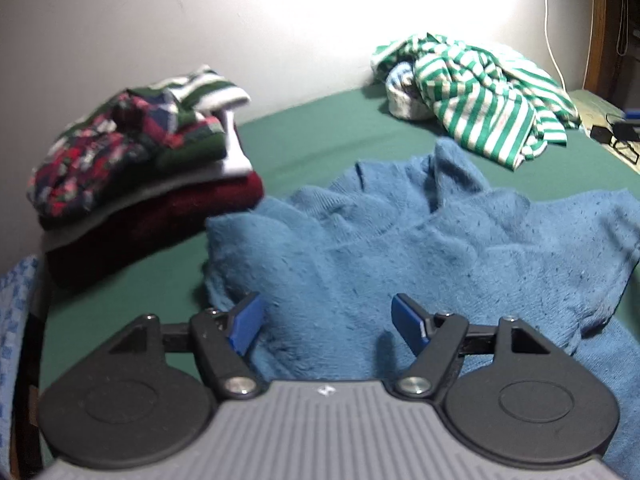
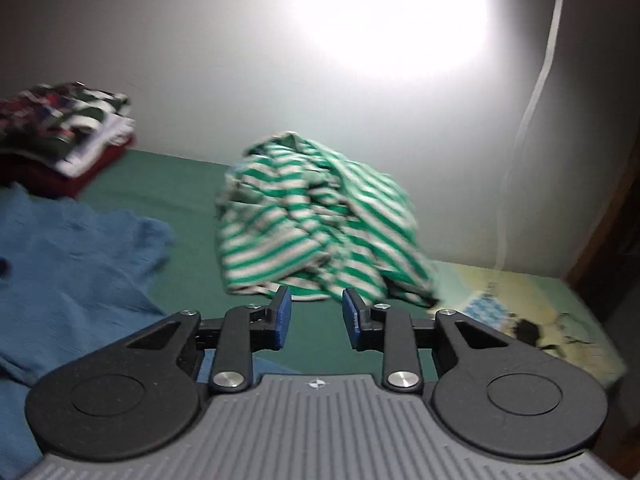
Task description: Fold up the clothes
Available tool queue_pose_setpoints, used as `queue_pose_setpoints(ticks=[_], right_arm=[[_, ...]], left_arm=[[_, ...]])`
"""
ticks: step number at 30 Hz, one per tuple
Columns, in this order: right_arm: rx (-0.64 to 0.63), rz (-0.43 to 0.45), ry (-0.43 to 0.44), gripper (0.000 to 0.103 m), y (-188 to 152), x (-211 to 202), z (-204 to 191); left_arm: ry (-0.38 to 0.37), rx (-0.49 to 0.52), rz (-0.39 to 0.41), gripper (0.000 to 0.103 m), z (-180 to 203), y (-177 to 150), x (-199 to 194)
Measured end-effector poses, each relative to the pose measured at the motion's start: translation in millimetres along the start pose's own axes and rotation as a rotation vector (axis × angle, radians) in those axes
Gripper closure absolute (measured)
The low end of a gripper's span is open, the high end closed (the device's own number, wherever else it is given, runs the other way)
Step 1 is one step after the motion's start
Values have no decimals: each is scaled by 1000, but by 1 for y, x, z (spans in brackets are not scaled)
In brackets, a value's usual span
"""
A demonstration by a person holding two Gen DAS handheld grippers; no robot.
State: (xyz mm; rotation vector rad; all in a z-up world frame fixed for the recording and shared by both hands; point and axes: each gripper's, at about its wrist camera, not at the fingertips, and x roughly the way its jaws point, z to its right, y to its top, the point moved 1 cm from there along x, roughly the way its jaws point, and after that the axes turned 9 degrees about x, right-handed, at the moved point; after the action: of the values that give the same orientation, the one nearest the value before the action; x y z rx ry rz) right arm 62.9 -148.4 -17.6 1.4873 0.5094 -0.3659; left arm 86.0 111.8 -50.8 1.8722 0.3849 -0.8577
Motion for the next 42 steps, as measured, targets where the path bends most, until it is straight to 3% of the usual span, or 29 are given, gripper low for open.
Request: queue_pose_setpoints(ticks=[2,5,7,10,12,18,22,24,27,30,34,36,38,41,42], right_arm=[[17,-75,171,77,7,8,-21],[-31,-148,296,78,3,24,-56],[-60,-178,340,83,-1,37,-73],[-47,-230,301,94,0,57,-85],[-26,-220,319,96,9,62,-90],[-91,-212,528,94,42,84,-136],[-70,-256,636,76,53,113,-167],[-85,-292,701,75,49,123,-185],[-171,-259,667,76,35,123,-208],[-141,-271,641,90,30,130,-207],[-91,-283,609,87,27,135,-202],[-57,-241,631,80,32,124,-195],[-45,-201,659,80,35,113,-189],[-40,-193,593,80,35,116,-186],[-27,-199,556,74,34,120,-184]], left_arm=[[16,-15,-6,25,-5,-4,3],[41,-36,-15,23,-12,-10,7],[57,-51,-21,19,-16,-14,10],[67,-82,-31,14,-25,-20,13],[54,-110,-36,14,-31,-22,13],[84,-66,37,26,-16,-19,-8],[40,-22,61,25,-6,-18,-16],[17,-20,47,25,-2,-20,-13],[-18,-21,21,25,4,-24,-6],[2,-8,20,20,9,-29,-5],[4,-37,32,17,6,-31,-16],[4,-53,38,21,5,-32,-22],[4,-68,44,22,3,-34,-28],[-14,-79,58,20,7,-35,-37],[-19,-73,59,20,10,-36,-37]])
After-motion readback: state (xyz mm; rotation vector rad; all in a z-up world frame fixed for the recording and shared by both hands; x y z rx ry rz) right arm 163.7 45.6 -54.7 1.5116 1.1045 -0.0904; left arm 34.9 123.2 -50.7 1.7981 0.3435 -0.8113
